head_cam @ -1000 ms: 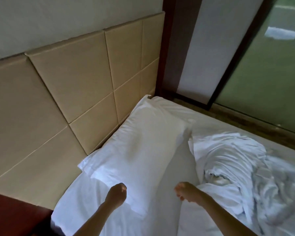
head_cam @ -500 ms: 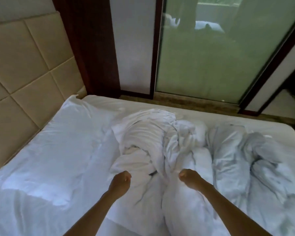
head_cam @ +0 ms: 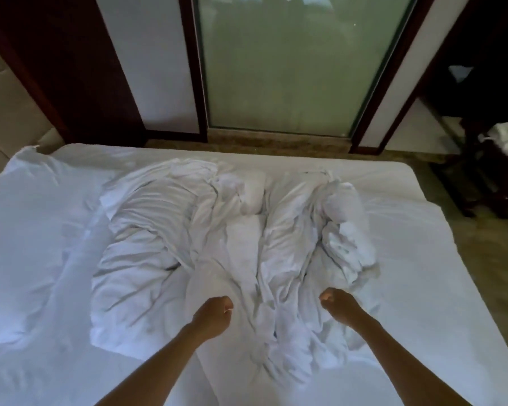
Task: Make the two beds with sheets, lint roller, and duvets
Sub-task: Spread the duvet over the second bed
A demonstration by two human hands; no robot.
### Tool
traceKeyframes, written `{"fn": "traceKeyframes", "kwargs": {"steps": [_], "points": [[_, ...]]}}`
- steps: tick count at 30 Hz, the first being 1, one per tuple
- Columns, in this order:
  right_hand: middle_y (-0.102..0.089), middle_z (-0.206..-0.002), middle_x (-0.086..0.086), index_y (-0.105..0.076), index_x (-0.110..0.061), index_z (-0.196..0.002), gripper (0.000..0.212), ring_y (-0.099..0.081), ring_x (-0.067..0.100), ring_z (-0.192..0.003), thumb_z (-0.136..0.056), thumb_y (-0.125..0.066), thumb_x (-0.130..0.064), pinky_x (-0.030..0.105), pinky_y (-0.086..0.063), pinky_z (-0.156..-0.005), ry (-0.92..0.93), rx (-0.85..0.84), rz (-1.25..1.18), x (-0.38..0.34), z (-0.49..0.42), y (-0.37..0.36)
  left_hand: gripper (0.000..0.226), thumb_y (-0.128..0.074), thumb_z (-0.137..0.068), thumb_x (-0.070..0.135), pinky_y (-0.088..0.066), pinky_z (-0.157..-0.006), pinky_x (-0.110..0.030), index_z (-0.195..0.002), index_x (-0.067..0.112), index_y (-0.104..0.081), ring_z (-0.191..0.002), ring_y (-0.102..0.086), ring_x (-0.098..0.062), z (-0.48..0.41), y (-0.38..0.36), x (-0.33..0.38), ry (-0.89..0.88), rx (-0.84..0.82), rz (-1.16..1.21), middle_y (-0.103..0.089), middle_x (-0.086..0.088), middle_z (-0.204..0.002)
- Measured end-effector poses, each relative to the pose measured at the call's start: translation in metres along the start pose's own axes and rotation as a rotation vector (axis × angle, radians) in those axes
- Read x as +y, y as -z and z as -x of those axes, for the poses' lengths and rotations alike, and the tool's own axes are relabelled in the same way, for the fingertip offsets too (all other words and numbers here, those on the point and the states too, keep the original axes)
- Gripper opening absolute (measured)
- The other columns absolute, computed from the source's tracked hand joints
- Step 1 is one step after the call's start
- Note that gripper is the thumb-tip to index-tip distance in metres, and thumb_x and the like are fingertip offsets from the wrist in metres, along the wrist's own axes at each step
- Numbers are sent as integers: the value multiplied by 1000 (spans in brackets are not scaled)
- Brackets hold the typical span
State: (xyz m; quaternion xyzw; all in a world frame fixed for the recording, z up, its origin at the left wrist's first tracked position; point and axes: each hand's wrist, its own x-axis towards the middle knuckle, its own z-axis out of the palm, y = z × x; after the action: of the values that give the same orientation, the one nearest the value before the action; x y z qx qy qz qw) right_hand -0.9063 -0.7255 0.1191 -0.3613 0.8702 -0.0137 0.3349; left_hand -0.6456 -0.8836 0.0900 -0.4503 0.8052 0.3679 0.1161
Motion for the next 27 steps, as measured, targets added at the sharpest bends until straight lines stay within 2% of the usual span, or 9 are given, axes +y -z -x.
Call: {"fn": "traceKeyframes", "kwargs": {"steps": [4,8,13,17,20,22,24,26,27], "points": [[-58,-127,8,-56,-10,-123,31,-54,21,-117,-95,-45,-16,21,-39,-90,-87,-26,-94,41,25,-16,31,-42,-96,17,-43,-95,-24,-121,12,-59,-117,-55,-20,-18,-22,19,-59,-29,-44,-61,-6,-125],[-55,-133,5,-54,-13,-124,32,-49,18,-122,-93,-48,-18,17,-34,-92,-209,-36,-161,88,27,-13,28,-42,-97,16,-42,-91,-23,-115,10,-62,-113,-58,-20,-23,-56,53,-110,-61,-46,-64,-6,-119],[-53,-134,8,-50,-11,-128,34,-48,22,-124,-95,-47,-19,20,-34,-95,-235,-11,-179,151,18,7,26,-41,-97,15,-42,-88,-23,-110,6,-62,-109,-58,-21,-26,-97,100,-115,-138,-61,-64,-8,-115],[-54,-132,9,-50,-9,-127,33,-49,22,-123,-95,-47,-17,20,-34,-94,-256,-12,-201,228,3,25,27,-41,-97,17,-42,-90,-24,-113,11,-62,-111,-57,-22,-41,-131,177,-125,-120,-83,-63,-7,-118],[-55,-131,10,-50,-9,-127,34,-50,24,-122,-95,-49,-17,23,-36,-95,-306,-8,-270,301,-9,37,22,-41,-95,14,-41,-90,-27,-100,15,-63,-112,-57,-24,-57,-169,238,-90,-9,-116,-63,-8,-116],[-56,-129,12,-49,-10,-128,36,-52,26,-119,-94,-50,-19,25,-37,-95,-363,-7,-302,355,-17,39,30,-39,-96,17,-38,-98,-27,-123,14,-54,-121,-51,-22,-62,-204,269,-49,22,-111,-55,-7,-130],[-56,-125,15,-47,-9,-129,39,-53,28,-117,-93,-52,-21,28,-38,-96,-419,-20,-330,405,-24,39,47,-40,-97,18,-26,-109,-25,-143,13,-32,-136,-35,-20,-65,-243,295,-19,-53,-99,-35,-6,-148],[-54,-125,18,-45,-6,-131,43,-52,31,-117,-92,-54,-21,30,-37,-97,-466,-12,-376,446,-34,38,52,-40,-98,21,-21,-110,-24,-147,13,-23,-141,-26,-22,-70,-274,320,17,-106,-125,-23,-11,-153],[-53,-127,19,-43,-5,-133,46,-51,31,-120,-92,-55,-22,31,-36,-99,-482,-8,-402,462,-42,38,51,-41,-98,22,-24,-108,-23,-146,15,-25,-139,-30,-23,-73,-285,329,37,-111,-128,-21,-13,-152]]}}
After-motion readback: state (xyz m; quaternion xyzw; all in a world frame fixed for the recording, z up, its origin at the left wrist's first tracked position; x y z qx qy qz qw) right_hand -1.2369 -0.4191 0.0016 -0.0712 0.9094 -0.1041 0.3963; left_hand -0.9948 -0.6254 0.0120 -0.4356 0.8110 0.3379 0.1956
